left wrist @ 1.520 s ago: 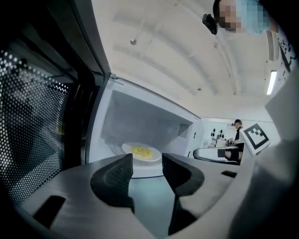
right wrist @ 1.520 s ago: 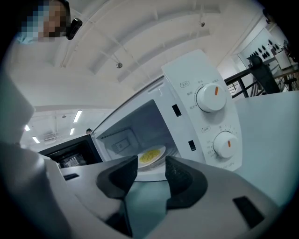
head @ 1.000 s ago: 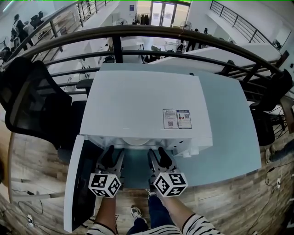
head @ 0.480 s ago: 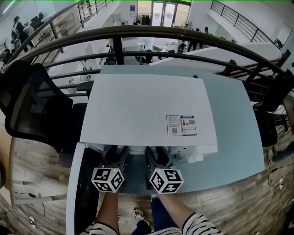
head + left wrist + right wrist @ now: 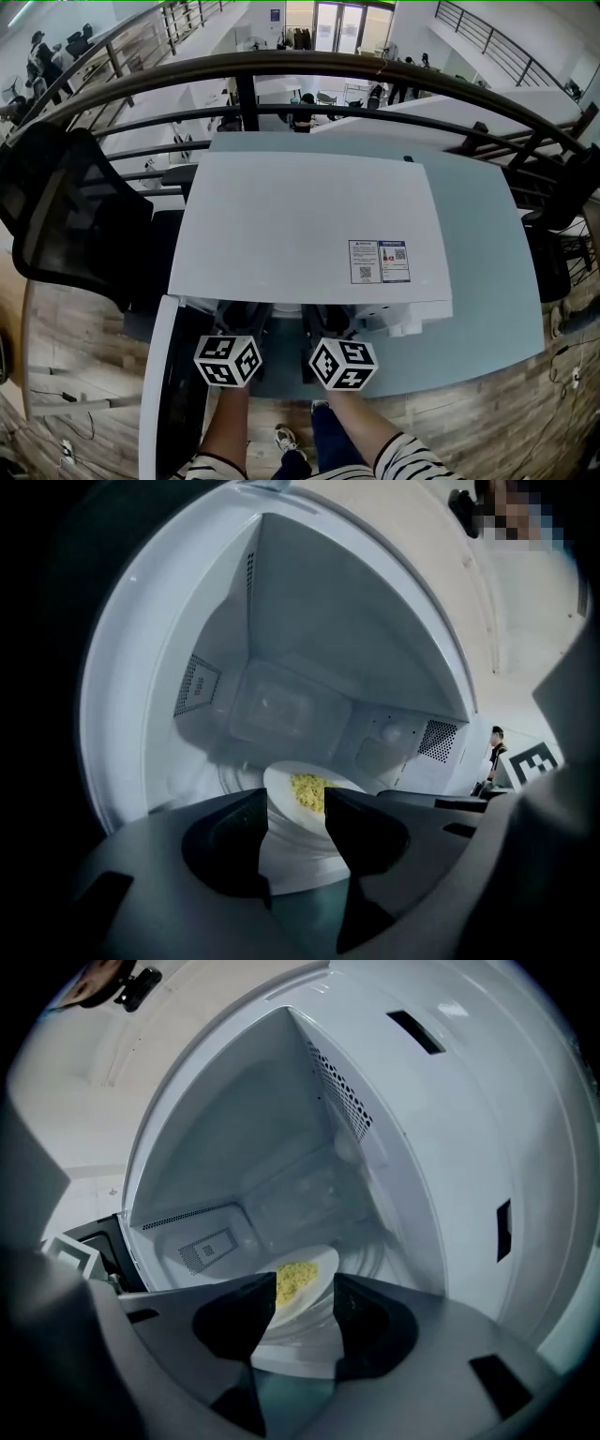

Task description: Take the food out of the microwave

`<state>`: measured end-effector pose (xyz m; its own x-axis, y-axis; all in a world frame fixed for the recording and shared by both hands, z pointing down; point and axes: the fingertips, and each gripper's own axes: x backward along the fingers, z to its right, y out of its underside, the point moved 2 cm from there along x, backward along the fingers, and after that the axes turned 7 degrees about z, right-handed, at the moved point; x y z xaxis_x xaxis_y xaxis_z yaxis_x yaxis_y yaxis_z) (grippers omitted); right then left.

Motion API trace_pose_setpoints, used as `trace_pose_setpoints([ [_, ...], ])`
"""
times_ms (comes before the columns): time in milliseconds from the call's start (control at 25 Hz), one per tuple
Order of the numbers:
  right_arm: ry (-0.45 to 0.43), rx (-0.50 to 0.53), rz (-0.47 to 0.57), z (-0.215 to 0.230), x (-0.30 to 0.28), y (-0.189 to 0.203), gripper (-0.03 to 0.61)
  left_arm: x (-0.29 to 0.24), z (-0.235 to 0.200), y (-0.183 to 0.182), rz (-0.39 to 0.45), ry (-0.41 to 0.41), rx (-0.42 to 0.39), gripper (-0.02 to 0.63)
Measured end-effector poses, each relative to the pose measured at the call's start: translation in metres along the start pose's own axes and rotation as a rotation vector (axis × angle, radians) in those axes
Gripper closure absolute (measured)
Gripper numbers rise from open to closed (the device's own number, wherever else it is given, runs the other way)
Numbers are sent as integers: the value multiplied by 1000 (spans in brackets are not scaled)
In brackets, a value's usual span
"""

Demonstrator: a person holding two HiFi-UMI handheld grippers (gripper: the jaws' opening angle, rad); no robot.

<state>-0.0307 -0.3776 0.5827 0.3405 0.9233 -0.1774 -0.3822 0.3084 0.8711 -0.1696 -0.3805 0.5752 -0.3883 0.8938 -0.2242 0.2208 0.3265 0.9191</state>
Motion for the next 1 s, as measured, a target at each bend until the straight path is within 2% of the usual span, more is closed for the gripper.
trace_pose_setpoints([
  [280, -21, 1, -25, -3, -4, 1, 385, -9, 3, 7, -68, 16, 34, 437],
  [600, -53, -31, -30, -4, -2, 1, 387, -9, 6, 6, -71, 40, 61, 437],
  [1000, -42, -57, -30, -3, 20, 3, 387, 11, 21, 12, -64, 61, 94, 437],
])
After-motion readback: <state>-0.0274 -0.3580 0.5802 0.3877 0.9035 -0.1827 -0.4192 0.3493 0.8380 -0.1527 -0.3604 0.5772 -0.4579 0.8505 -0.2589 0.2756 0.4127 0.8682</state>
